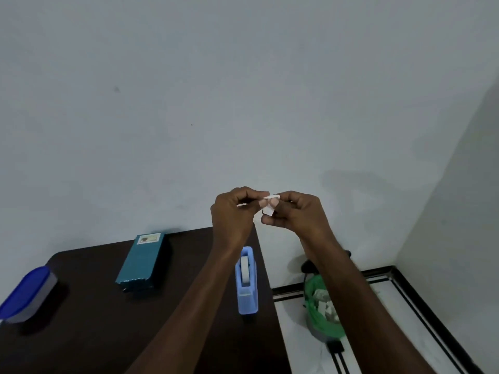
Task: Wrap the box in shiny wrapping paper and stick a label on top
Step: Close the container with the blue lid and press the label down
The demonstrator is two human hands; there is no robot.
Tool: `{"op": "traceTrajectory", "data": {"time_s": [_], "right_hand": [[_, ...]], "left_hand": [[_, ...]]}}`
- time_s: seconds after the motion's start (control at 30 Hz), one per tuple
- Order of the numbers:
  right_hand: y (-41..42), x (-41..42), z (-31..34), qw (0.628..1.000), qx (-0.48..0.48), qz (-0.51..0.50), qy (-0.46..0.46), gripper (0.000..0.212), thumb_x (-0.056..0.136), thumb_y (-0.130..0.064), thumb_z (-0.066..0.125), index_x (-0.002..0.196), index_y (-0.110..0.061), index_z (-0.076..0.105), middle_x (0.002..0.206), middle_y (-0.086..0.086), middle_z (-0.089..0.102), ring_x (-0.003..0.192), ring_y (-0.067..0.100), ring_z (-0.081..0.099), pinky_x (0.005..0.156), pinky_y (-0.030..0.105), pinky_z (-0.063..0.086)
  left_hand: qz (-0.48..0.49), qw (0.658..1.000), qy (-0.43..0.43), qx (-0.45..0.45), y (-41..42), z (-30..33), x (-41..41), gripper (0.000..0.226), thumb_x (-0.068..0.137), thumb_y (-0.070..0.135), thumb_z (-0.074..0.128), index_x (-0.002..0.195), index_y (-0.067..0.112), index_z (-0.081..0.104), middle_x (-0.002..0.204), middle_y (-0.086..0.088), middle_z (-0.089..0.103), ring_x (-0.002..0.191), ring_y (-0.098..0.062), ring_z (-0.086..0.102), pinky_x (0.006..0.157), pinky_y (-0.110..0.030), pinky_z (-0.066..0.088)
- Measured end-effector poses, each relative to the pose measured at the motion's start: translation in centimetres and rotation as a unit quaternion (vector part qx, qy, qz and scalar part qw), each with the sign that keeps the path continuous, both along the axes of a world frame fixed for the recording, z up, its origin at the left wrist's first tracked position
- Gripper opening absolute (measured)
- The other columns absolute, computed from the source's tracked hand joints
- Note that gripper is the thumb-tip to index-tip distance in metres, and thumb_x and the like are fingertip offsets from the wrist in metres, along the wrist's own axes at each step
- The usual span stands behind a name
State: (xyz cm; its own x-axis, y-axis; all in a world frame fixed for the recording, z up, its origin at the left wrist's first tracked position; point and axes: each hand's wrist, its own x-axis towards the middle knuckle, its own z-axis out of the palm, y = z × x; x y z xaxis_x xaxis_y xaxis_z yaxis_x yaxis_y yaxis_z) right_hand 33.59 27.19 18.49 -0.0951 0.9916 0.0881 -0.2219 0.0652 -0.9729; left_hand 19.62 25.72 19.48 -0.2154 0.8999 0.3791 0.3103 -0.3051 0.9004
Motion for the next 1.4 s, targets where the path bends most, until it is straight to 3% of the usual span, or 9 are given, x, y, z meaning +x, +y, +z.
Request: {"op": "traceTrajectory", "data": {"time_s": [0.23, 0.4, 0.47, 0.57, 0.63, 0.87, 1.07, 1.27, 1.4], "right_hand": [[2.4, 7.0, 1.3, 0.999, -0.029, -0.015, 0.02, 0.014, 0.088, -0.001, 0.069, 0.093, 0.012, 0.066, 0.086, 0.021, 0.073, 0.072, 0.031, 0.073, 0.078, 0.039, 0.061], [4.9, 10.5, 0.1, 0.996, -0.056, -0.047, 0.056, 0.007, 0.085, 0.007, 0.068, 0.089, 0.01, 0.063, 0.085, 0.023, 0.07, 0.071, 0.03, 0.07, 0.078, 0.037, 0.061], [6.1, 12.2, -0.2, 0.997, -0.057, -0.028, 0.035, 0.007, 0.086, 0.005, 0.067, 0.09, 0.01, 0.064, 0.083, 0.023, 0.069, 0.069, 0.028, 0.067, 0.073, 0.033, 0.059], [7.8, 14.4, -1.0, 0.998, -0.042, 0.002, -0.049, 0.007, 0.088, 0.002, 0.066, 0.086, 0.007, 0.063, 0.081, 0.027, 0.07, 0.062, 0.027, 0.061, 0.06, 0.03, 0.054], [9.0, 15.5, -1.7, 0.995, -0.033, -0.03, -0.086, 0.009, 0.087, 0.004, 0.067, 0.084, 0.012, 0.064, 0.077, 0.027, 0.069, 0.057, 0.029, 0.061, 0.054, 0.031, 0.055], [12.9, 18.9, -4.4, 0.988, -0.053, -0.057, -0.135, 0.026, 0.093, -0.016, 0.066, 0.086, 0.008, 0.071, 0.079, 0.021, 0.073, 0.067, 0.035, 0.073, 0.071, 0.042, 0.061], [18.3, 24.3, -8.0, 0.99, -0.122, -0.028, -0.06, 0.018, 0.086, -0.003, 0.072, 0.088, 0.015, 0.07, 0.088, 0.03, 0.071, 0.08, 0.038, 0.073, 0.074, 0.04, 0.062], [23.7, 29.5, -14.5, 0.977, -0.199, 0.012, -0.075, 0.012, 0.083, 0.004, 0.072, 0.091, 0.013, 0.069, 0.086, 0.029, 0.071, 0.077, 0.035, 0.073, 0.074, 0.035, 0.062], [26.7, 30.9, -20.7, 0.955, -0.259, 0.009, -0.144, 0.009, 0.081, 0.009, 0.072, 0.09, 0.009, 0.07, 0.083, 0.025, 0.072, 0.066, 0.031, 0.073, 0.067, 0.031, 0.062]], "left_hand": [[-0.012, 1.0, -0.01, -0.003, 2.8, 1.0, 6.9, 0.014, 0.078, 0.003, 0.077, 0.081, 0.016, 0.076, 0.075, 0.012, 0.074, 0.074, -0.002, 0.07, 0.068, -0.01, 0.05], [-0.126, 0.984, -0.104, -0.075, 5.5, -0.2, 9.4, 0.025, 0.082, -0.002, 0.071, 0.103, 0.012, 0.074, 0.093, -0.003, 0.076, 0.089, -0.014, 0.072, 0.075, -0.017, 0.053], [-0.151, 0.98, -0.099, -0.087, 6.9, -1.3, 10.3, 0.031, 0.081, -0.003, 0.072, 0.107, 0.014, 0.074, 0.095, -0.003, 0.076, 0.087, -0.013, 0.072, 0.073, -0.017, 0.053], [-0.145, 0.984, -0.064, -0.085, 9.1, -3.2, 12.2, 0.031, 0.08, -0.006, 0.069, 0.1, 0.016, 0.077, 0.083, -0.005, 0.076, 0.074, -0.015, 0.069, 0.067, -0.023, 0.053], [-0.145, 0.984, -0.056, -0.085, 10.5, -4.0, 13.4, 0.021, 0.082, 0.003, 0.073, 0.096, 0.017, 0.078, 0.079, -0.004, 0.075, 0.069, -0.019, 0.067, 0.065, -0.026, 0.054], [-0.085, 0.995, -0.026, -0.051, 14.0, -6.2, 18.4, 0.005, 0.082, 0.016, 0.078, 0.084, 0.012, 0.077, 0.074, 0.003, 0.075, 0.069, -0.009, 0.072, 0.065, -0.017, 0.053], [-0.004, 0.999, 0.054, 0.001, 17.6, -10.9, 24.9, 0.014, 0.081, 0.002, 0.072, 0.079, 0.016, 0.072, 0.074, 0.008, 0.069, 0.072, -0.011, 0.066, 0.068, -0.023, 0.053], [-0.039, 0.988, -0.026, -0.15, 21.9, -17.3, 28.5, 0.016, 0.081, 0.006, 0.074, 0.09, 0.018, 0.078, 0.085, 0.005, 0.077, 0.084, -0.012, 0.073, 0.082, -0.037, 0.059], [-0.046, 0.975, -0.001, -0.218, 24.1, -23.0, 29.2, 0.023, 0.085, 0.009, 0.069, 0.102, 0.022, 0.076, 0.091, 0.003, 0.077, 0.086, -0.012, 0.073, 0.081, -0.04, 0.06]]}}
